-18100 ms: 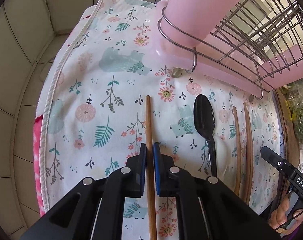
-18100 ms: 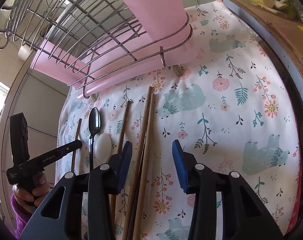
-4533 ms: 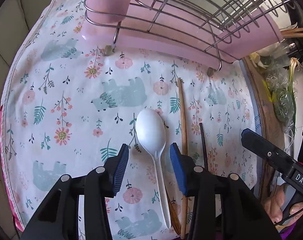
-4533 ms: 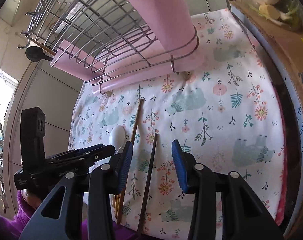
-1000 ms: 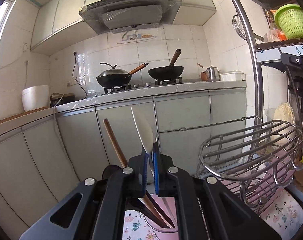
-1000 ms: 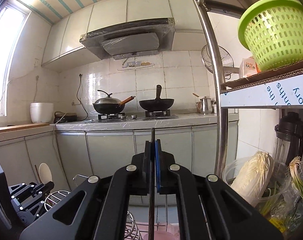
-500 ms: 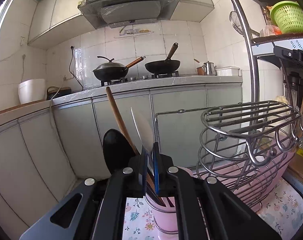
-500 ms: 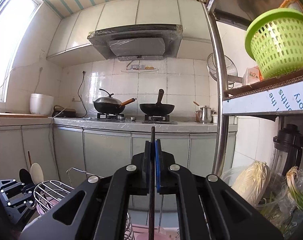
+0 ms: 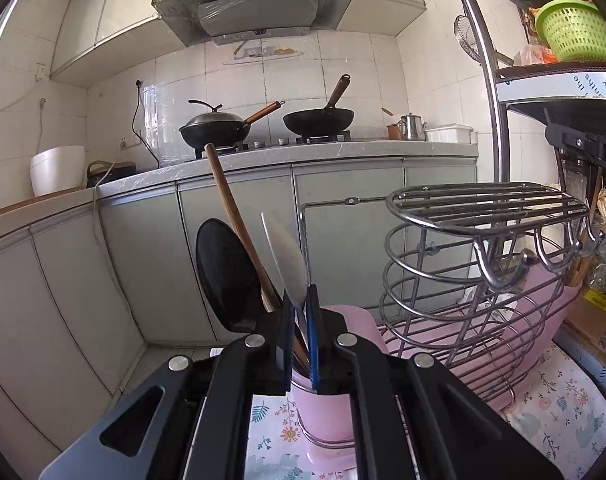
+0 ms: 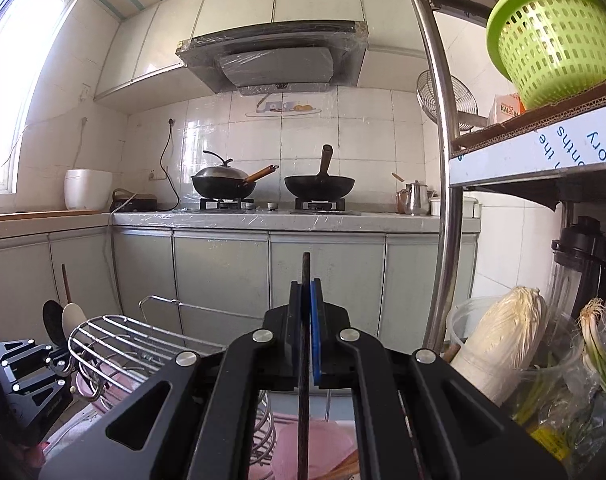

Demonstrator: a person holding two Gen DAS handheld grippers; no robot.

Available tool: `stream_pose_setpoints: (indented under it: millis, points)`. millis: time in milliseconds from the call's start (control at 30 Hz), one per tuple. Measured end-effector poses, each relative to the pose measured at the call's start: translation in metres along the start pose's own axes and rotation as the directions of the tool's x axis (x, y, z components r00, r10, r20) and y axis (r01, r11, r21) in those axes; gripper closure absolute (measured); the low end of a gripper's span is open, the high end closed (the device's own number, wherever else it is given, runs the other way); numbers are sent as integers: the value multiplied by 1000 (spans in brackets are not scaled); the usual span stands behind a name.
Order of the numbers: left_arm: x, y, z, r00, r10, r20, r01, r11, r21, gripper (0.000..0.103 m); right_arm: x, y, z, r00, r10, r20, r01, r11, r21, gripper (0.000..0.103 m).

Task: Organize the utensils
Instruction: 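Drop the white spoon into the pink cup while the right tool releases its chopstick there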

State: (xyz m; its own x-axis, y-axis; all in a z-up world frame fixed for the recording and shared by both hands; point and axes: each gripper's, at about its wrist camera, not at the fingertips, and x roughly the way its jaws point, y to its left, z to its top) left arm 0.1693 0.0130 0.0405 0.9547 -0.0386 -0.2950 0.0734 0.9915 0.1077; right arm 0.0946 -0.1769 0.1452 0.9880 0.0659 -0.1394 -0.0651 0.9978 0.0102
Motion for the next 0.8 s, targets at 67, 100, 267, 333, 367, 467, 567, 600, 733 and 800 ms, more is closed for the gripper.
stream_pose_setpoints:
  millis: [67, 100, 267, 333, 367, 467, 567, 600, 733, 800]
  points:
    - [-2, -1, 0, 1000, -6, -14, 5, 1000, -11, 96, -2, 1, -5, 1000, 3, -28, -3, 1000, -7, 98]
    - [-2, -1, 0, 999, -17, -27, 17, 1000, -17, 96, -4, 3, -7, 999, 11, -30, -11, 1000, -16, 98]
    - [-10, -1, -1, 996, -66, -64, 64, 997, -32, 78, -10, 13, -7, 996, 36, -84, -40, 998, -51, 98]
    - [-16, -2, 0, 995, -81, -62, 79, 996, -29, 70, -9, 12, -5, 993, 48, -107, -53, 998, -40, 98]
    - [-19, -3, 1, 995, -81, -55, 80, 996, -25, 67, -9, 11, -4, 991, 57, -118, -61, 998, -30, 97]
    - [-29, -3, 3, 996, -84, -33, 83, 996, -12, 64, -11, 7, 2, 990, 62, -129, -64, 998, -12, 90]
    - [-39, -2, 7, 996, -90, -5, 90, 996, -8, 63, -17, 2, 11, 989, 90, -119, -88, 996, 18, 78]
    - [-42, -1, 9, 996, -89, 4, 89, 996, -6, 63, -20, 1, 14, 988, 97, -117, -95, 995, 26, 76]
    - [-57, 6, 20, 993, -111, 31, 113, 993, -38, 62, -35, 0, 26, 990, 107, -87, -104, 994, 40, 62]
    - [-65, 12, 26, 991, -129, 39, 131, 989, -68, 62, -45, 2, 30, 990, 119, -75, -116, 992, 43, 60]
